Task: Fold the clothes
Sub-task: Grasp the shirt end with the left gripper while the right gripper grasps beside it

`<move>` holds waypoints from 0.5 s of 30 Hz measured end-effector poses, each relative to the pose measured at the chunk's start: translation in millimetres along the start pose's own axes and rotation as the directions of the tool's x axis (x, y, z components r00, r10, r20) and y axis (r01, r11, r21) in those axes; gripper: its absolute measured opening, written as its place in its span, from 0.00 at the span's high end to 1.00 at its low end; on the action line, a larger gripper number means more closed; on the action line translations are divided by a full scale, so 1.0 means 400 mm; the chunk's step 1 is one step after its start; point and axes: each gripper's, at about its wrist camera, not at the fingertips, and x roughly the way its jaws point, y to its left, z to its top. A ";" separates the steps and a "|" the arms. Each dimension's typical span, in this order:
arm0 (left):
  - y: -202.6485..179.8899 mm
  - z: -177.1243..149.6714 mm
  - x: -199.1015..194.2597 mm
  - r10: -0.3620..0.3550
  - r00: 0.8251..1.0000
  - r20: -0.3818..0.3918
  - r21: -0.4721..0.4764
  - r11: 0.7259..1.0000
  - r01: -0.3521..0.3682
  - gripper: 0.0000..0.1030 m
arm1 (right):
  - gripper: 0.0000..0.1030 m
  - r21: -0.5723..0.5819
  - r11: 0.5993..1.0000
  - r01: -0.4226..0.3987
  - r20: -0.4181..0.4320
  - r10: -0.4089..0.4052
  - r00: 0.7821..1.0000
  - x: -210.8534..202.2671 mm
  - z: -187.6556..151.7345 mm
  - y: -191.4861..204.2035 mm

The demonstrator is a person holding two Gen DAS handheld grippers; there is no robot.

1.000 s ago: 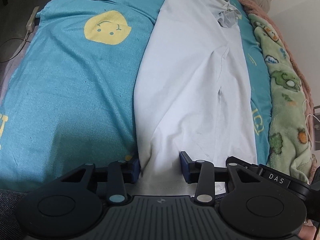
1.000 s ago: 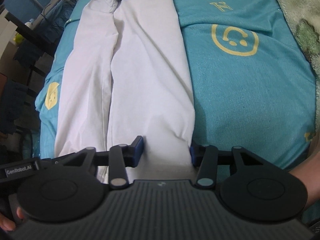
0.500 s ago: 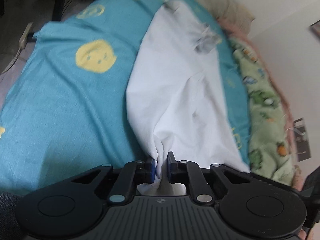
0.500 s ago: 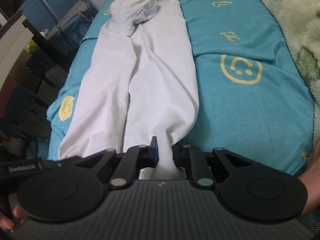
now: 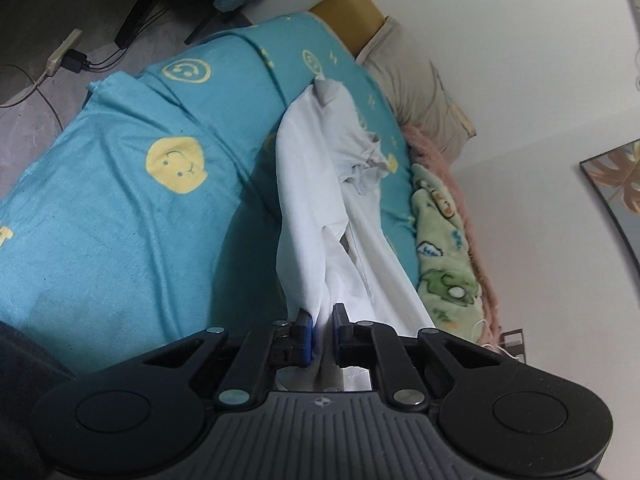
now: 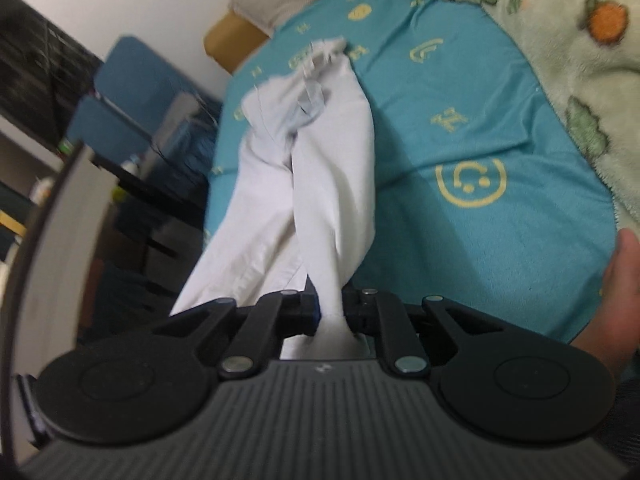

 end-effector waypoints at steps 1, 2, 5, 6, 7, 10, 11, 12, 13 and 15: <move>-0.014 -0.007 -0.010 -0.003 1.000 0.004 0.013 1.000 0.003 0.90 | 0.89 -0.008 1.000 -0.001 0.008 0.001 1.000 -0.014 -0.001 0.003; -0.027 -0.017 -0.020 -0.001 1.000 0.010 0.026 1.000 0.001 0.91 | 0.89 -0.015 1.000 0.002 0.016 -0.002 1.000 -0.028 -0.004 0.004; -0.043 -0.053 -0.051 0.014 1.000 0.011 0.031 0.999 -0.015 0.91 | 0.89 -0.010 1.000 0.001 0.034 0.000 0.999 -0.066 -0.026 -0.001; -0.047 -0.065 -0.062 0.020 1.000 0.011 0.032 0.999 -0.020 0.91 | 0.89 -0.011 1.000 0.000 0.039 0.000 0.999 -0.079 -0.036 -0.003; -0.050 -0.077 -0.073 0.024 1.000 0.013 0.034 0.999 -0.025 0.91 | 0.89 -0.012 1.000 0.000 0.044 0.001 0.999 -0.092 -0.046 -0.005; -0.056 -0.111 -0.114 0.024 0.999 0.022 0.039 0.999 -0.025 0.91 | 0.89 -0.014 1.000 -0.002 0.058 0.003 0.998 -0.132 -0.075 -0.011; -0.059 -0.122 -0.130 0.022 0.999 0.025 0.042 0.999 -0.023 0.91 | 0.89 -0.015 1.000 -0.006 0.065 0.006 0.998 -0.146 -0.086 -0.012; -0.062 -0.133 -0.146 0.020 0.999 0.028 0.043 0.999 -0.022 0.91 | 0.89 -0.016 1.000 -0.009 0.071 0.010 0.997 -0.161 -0.097 -0.013; -0.064 -0.144 -0.164 0.019 0.999 0.031 0.045 0.999 -0.021 0.91 | 0.89 -0.019 1.000 -0.014 0.076 0.015 0.997 -0.177 -0.108 -0.015; -0.067 -0.165 -0.196 0.020 0.999 0.039 0.050 0.999 -0.022 0.91 | 0.89 -0.023 0.999 -0.024 0.087 0.026 0.996 -0.207 -0.129 -0.014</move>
